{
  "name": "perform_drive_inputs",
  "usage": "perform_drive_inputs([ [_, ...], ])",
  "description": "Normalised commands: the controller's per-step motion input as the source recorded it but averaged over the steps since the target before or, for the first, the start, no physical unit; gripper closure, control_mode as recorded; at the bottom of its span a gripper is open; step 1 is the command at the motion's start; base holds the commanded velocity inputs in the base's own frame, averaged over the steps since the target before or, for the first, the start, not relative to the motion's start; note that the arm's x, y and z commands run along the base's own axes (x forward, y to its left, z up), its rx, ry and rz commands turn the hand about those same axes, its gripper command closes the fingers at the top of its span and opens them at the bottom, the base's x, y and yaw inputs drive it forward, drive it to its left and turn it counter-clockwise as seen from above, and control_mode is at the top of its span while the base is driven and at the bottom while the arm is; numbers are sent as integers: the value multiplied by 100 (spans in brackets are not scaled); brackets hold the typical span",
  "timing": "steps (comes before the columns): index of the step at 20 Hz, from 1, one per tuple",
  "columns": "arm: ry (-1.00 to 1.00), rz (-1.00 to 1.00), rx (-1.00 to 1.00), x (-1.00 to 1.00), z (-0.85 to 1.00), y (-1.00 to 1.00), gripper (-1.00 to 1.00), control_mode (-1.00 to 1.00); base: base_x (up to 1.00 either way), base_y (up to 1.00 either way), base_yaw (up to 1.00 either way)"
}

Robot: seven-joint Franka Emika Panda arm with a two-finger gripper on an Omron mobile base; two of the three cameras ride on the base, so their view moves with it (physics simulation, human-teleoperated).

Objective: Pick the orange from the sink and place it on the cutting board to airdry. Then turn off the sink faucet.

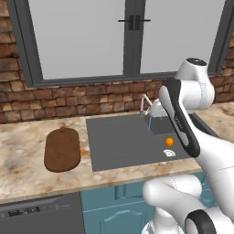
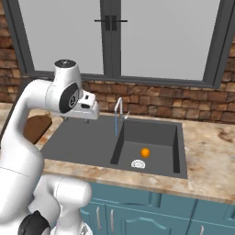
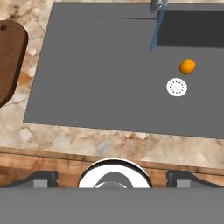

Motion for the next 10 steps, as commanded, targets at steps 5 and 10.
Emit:
perform_drive_inputs([
  [5,4,0,0,-16,0,-30,-100,-100,0,0,0],
  [10,1,0,-7,-4,-1,-33,-100,-100,0,0,0],
])
